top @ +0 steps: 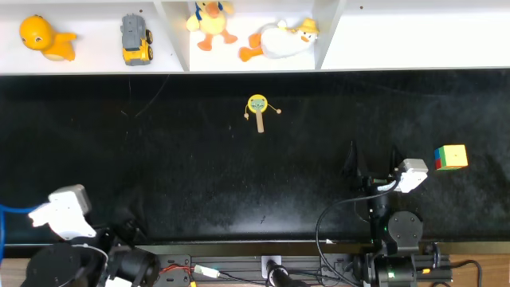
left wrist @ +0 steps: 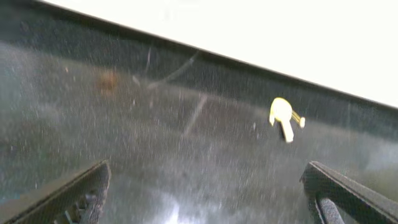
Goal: Store Toys
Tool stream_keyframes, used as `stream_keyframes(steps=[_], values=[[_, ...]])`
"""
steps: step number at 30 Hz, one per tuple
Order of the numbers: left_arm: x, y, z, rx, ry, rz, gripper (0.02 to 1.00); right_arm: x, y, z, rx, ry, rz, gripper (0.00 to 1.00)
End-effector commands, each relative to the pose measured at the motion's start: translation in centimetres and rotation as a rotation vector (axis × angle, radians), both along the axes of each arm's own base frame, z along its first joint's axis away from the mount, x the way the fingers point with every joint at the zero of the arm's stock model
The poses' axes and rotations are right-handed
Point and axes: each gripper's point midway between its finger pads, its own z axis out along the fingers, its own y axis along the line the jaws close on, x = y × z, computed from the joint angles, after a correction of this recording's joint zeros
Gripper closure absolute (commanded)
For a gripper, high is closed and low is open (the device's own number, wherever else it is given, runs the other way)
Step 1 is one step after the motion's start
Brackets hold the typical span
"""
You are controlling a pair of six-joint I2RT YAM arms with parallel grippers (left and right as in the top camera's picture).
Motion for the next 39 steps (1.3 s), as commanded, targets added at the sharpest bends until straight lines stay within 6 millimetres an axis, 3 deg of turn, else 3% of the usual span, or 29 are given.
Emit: stream_keyframes(steps=[1,8,13,24,30,39], values=[[1.8,2.1,-0.5,0.099,-0.045,0.125,0.02,0.0,0.0,-0.3,0.005,-0.001,-0.002,0.009],[7.7,1.3,-3.4,0.22,-0.169,0.026,0.02,0.0,0.0,-0.3,0.005,-0.001,-0.002,0.005],[10.0,1.1,-5.5,0.214,-0.302,-0.005,0.02,0.0,0.0,-0.3,0.005,-0.001,-0.002,0.005],[9.9,0.7,-8.0,0.186,-0.479,-0.003,0.023,0.0,0.0,-0.3,0.005,-0.001,-0.002,0.007],[10.2,0.4,-11.7,0.158,-0.389,-0.022,0.02,0.0,0.0,-0.3,0.005,-0.001,-0.002,0.005],[10.2,0.3,-11.5,0.158,-0.395,-0.022,0.023,0.0,0.0,-0.3,0.005,-0.001,-0.002,0.005]])
